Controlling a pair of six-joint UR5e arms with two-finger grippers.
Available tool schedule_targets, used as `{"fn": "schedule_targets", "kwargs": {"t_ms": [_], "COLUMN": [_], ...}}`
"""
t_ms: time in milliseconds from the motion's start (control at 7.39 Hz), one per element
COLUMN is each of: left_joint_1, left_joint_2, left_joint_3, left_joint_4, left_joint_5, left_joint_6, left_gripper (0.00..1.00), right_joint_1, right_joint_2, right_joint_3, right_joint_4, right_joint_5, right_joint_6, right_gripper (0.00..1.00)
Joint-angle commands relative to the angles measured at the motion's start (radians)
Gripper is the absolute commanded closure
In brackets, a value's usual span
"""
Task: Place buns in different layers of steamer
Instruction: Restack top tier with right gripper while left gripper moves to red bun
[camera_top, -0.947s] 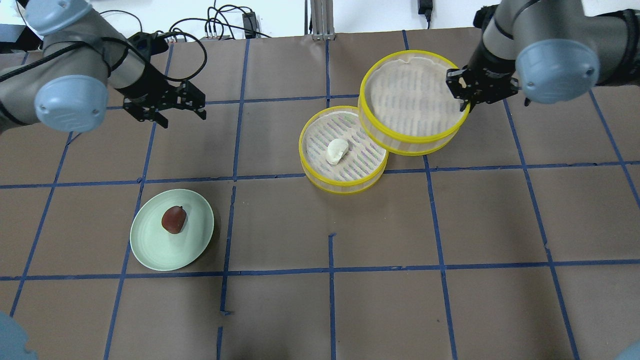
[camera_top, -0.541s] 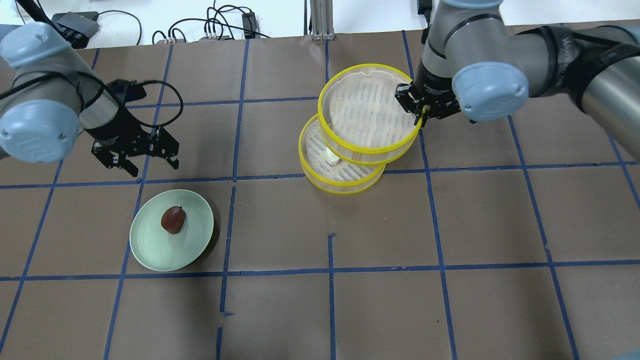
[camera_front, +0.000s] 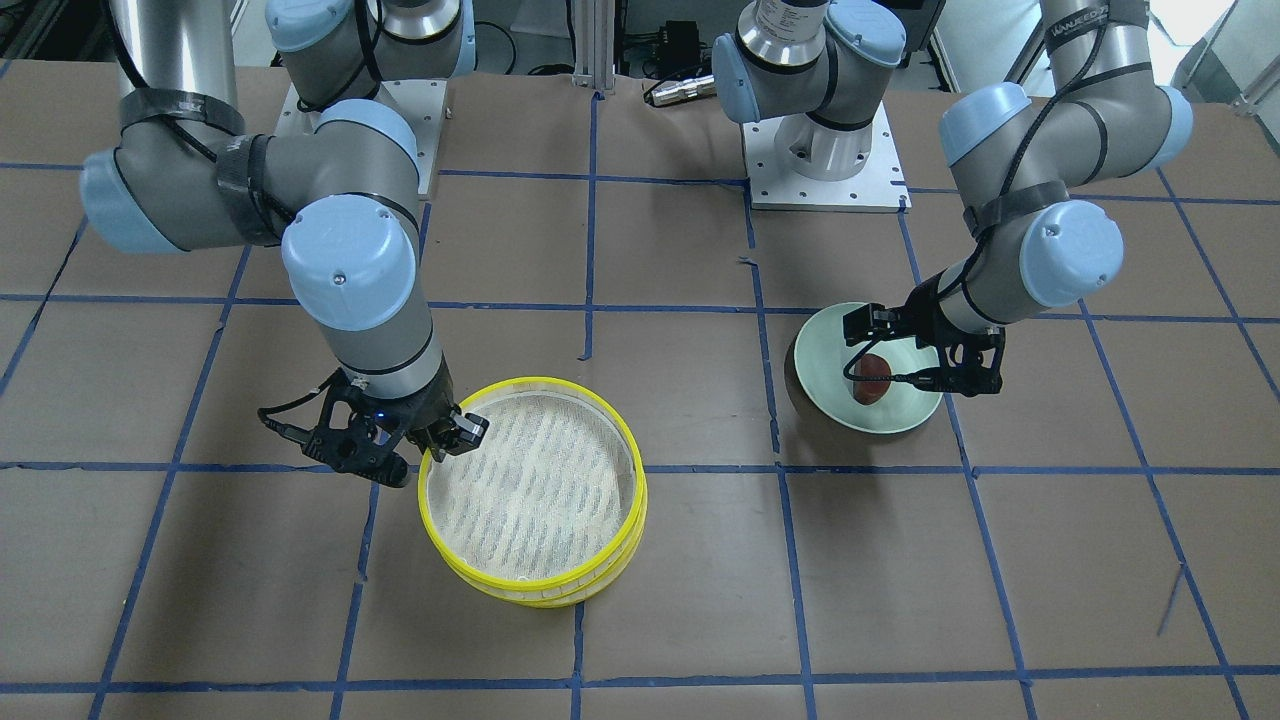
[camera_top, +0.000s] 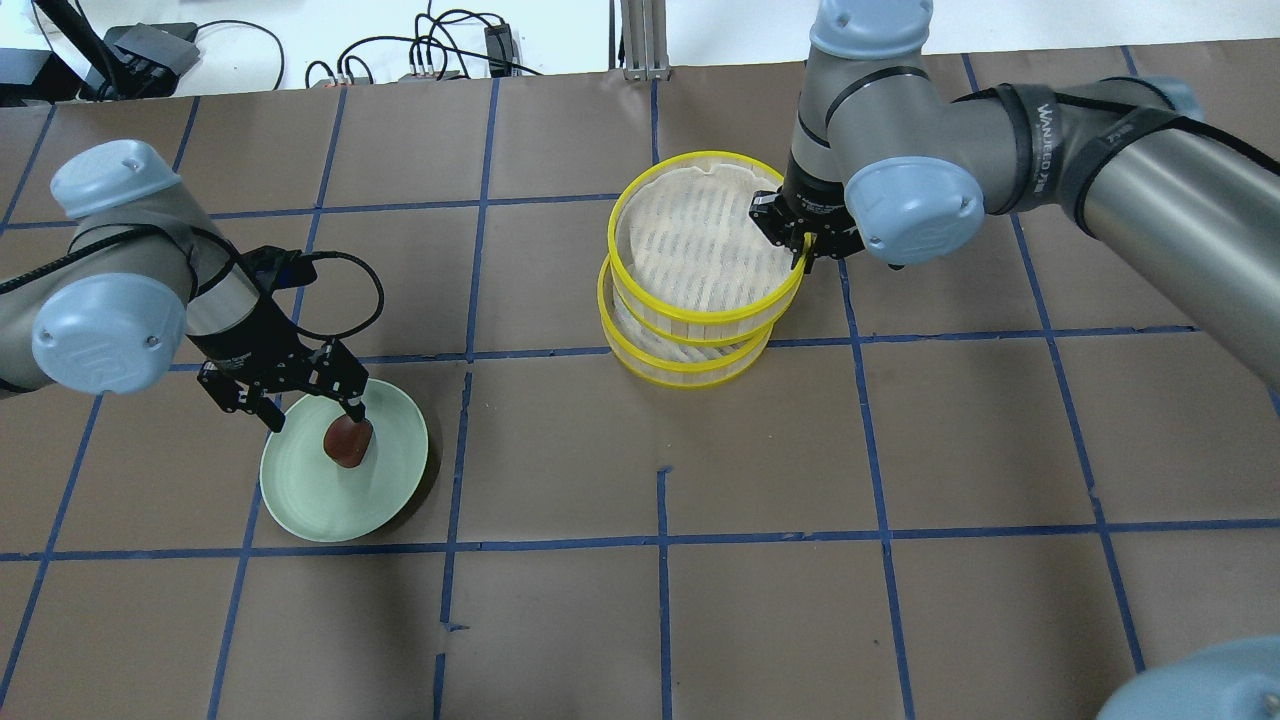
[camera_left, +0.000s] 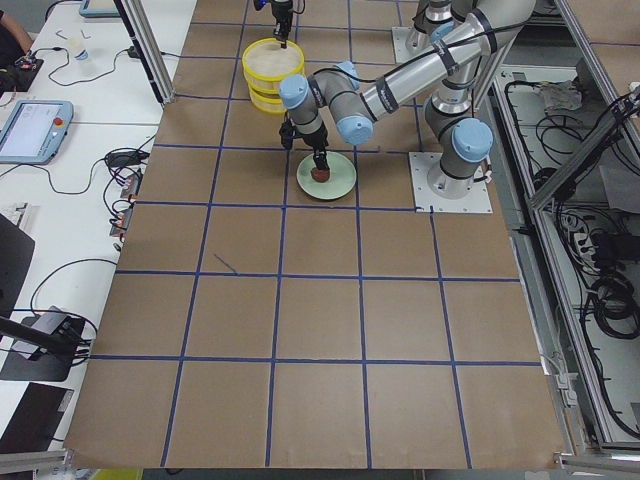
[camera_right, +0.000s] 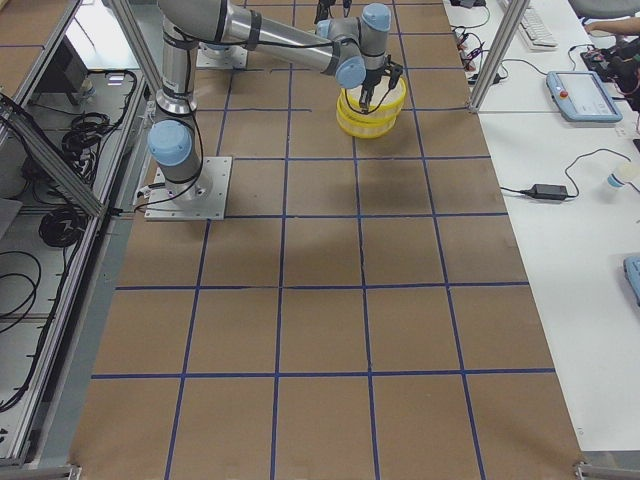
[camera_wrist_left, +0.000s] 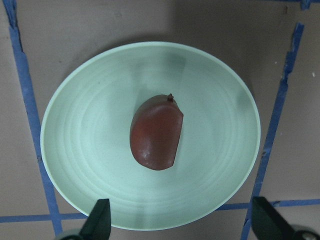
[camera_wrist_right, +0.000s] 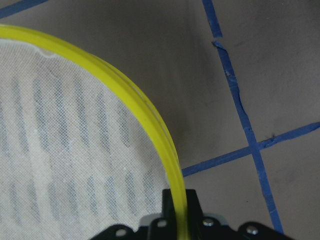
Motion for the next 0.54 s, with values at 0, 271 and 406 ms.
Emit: {"fn": "schedule_targets", "kwargs": {"t_ms": [0,271,406], "left_joint_1": [0.0,0.0,0.0], "left_joint_2": [-0.067,-0.126,-0.127], "left_joint_3": [0.002,-0.001,-0.006], "left_joint_4": [0.114,0.174,0.181], "left_joint_5": [0.028,0.028,0.026], "left_joint_6": [0.051,0.04,0.036], "left_gripper": [0.0,0.0,0.01], "right_joint_1": [0.003,0.003,0.003], "right_joint_2": [0.006,0.006,0.005], "right_joint_3": [0.002,0.002,0.002], "right_joint_4": [-0.007,-0.006,-0.003], "right_joint_5": [0.004,0.007,0.007], "right_joint_6": [0.003,0.001,0.001], "right_gripper": [0.87,0.86,0.86]}}
